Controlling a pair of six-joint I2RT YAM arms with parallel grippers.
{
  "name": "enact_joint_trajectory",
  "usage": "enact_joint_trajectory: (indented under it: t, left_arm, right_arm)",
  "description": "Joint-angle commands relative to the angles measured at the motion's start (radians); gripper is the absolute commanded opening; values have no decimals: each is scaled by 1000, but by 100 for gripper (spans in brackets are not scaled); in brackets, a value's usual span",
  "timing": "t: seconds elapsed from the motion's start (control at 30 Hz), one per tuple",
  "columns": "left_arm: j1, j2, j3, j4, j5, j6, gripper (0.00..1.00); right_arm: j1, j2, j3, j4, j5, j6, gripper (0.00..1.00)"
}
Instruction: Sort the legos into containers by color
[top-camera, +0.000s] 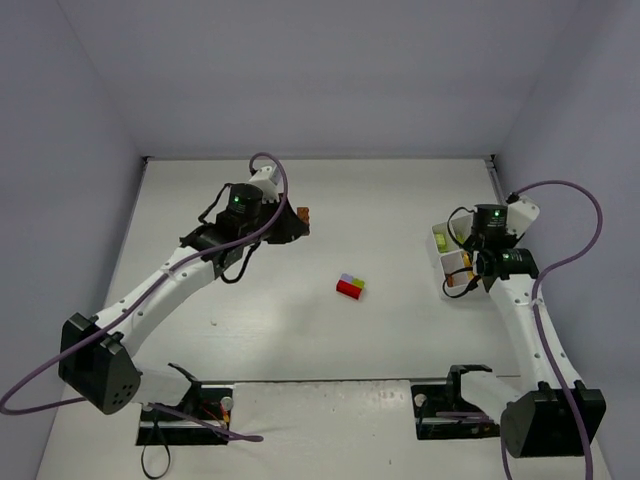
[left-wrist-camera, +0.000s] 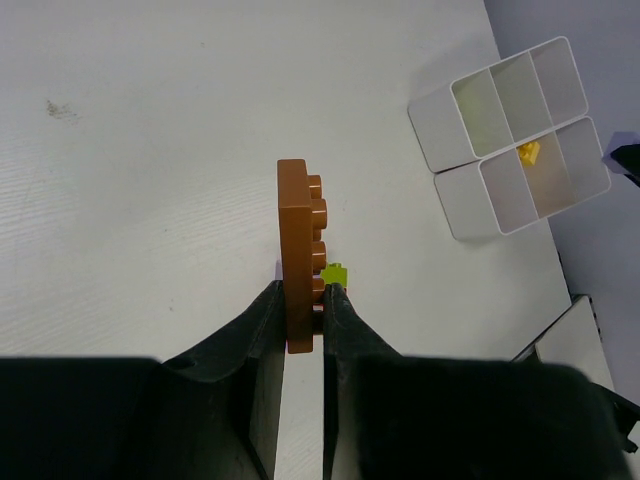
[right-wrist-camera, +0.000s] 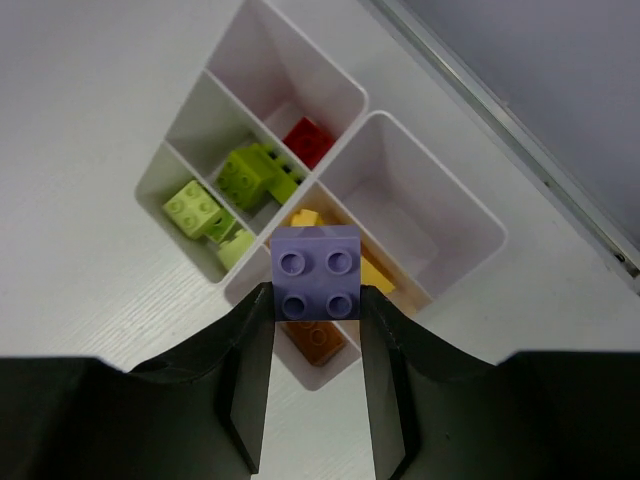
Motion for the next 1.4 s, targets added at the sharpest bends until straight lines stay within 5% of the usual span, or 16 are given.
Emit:
enact_joint_trajectory:
  t: [0.0, 0.57, 0.8, 1.03, 1.17, 1.3, 1.37]
  left_arm:
    - [5, -50, 47, -7, 31, 42, 1]
    - [4, -73, 35, -24, 64, 55, 1]
    - [4, -66, 38, -19, 69, 55, 1]
    - [4, -55, 46, -7, 89, 52, 1]
    - [4, -52, 43, 14, 126, 81, 1]
    - [4, -46, 37, 45, 176, 149, 1]
    - [4, -46, 34, 64, 205, 172, 1]
  right_arm:
    - [-79, 22, -16, 6, 14, 73, 0]
    - [-225, 140, -35, 39, 31, 142, 16]
    - [-226, 148, -21, 48, 16, 129, 46]
    - [-226, 108, 0, 48, -45, 80, 52]
    - [-211, 65, 27, 100, -214, -23, 52]
    - [-138, -12, 13, 314, -638, -129, 53]
    - [-87, -20, 23, 373, -734, -144, 55]
